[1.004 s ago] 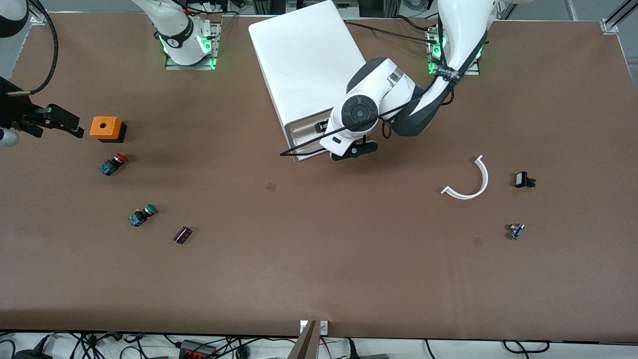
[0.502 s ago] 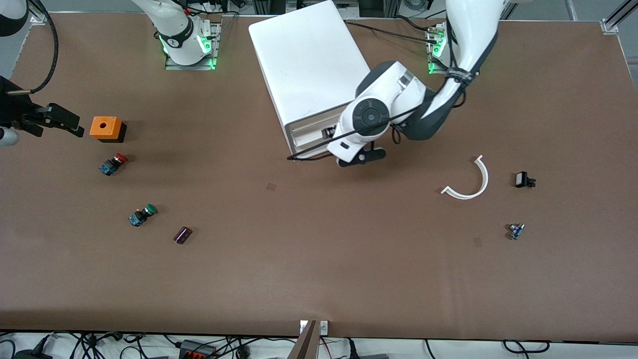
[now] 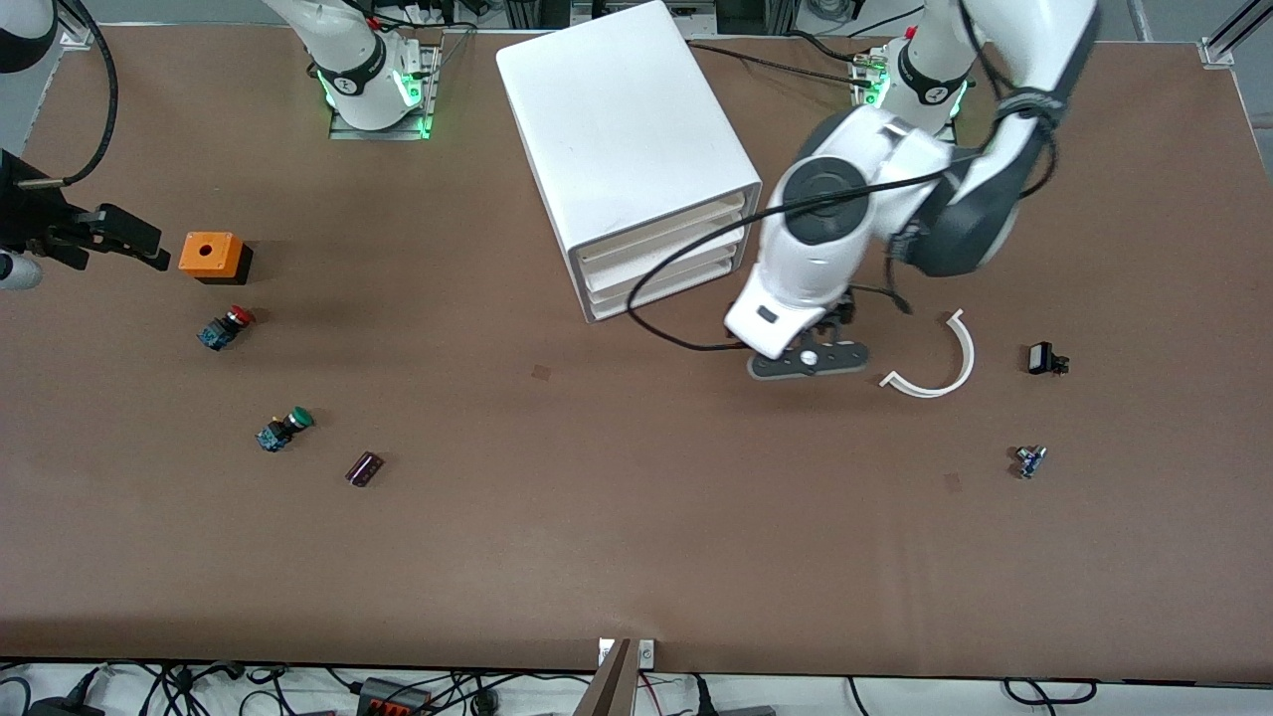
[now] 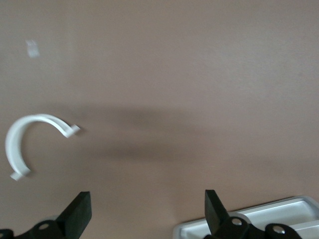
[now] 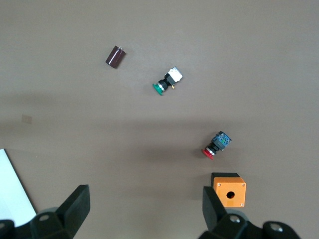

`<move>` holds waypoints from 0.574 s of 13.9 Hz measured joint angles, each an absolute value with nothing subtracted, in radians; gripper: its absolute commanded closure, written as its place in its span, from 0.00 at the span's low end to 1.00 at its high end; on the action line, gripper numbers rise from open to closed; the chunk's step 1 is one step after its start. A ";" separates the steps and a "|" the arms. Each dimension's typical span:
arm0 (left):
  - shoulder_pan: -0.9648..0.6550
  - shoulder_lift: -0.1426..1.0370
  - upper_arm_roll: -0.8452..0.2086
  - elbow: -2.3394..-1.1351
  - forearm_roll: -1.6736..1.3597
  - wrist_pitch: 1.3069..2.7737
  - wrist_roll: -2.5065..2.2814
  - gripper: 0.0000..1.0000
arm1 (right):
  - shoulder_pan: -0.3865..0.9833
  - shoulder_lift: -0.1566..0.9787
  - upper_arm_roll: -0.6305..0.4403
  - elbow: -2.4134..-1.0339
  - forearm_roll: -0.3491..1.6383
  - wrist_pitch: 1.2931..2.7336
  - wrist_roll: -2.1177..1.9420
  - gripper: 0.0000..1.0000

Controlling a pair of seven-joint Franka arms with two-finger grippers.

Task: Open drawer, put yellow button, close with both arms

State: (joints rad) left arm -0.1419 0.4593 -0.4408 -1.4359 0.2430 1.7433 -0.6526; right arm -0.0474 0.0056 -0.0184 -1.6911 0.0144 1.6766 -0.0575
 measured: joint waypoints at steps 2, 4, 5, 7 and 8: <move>-0.055 0.426 -0.441 -1.434 0.243 1.701 -0.503 0.00 | -0.048 0.005 -0.019 -1.691 0.014 1.677 -0.057 0.00; 0.016 0.391 -0.441 -1.431 0.243 1.640 -0.382 0.00 | -0.048 0.003 -0.021 -1.690 0.014 1.677 -0.056 0.00; 0.042 0.374 -0.441 -1.427 0.242 1.613 -0.343 0.00 | -0.048 0.003 -0.023 -1.690 0.014 1.677 -0.056 0.00; 0.088 0.340 -0.439 -1.415 0.214 1.575 -0.255 0.00 | -0.048 0.002 -0.024 -1.689 0.014 1.677 -0.055 0.00; 0.111 0.322 -0.432 -1.415 0.185 1.553 -0.212 0.00 | -0.048 0.002 -0.025 -1.689 0.014 1.677 -0.052 0.00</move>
State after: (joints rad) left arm 0.1110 0.3215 -0.4317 -1.4147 0.1851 1.5529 -0.2116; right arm -0.0482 0.0023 -0.0247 -1.6886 0.0144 1.6773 -0.0519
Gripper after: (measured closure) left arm 0.000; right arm 0.000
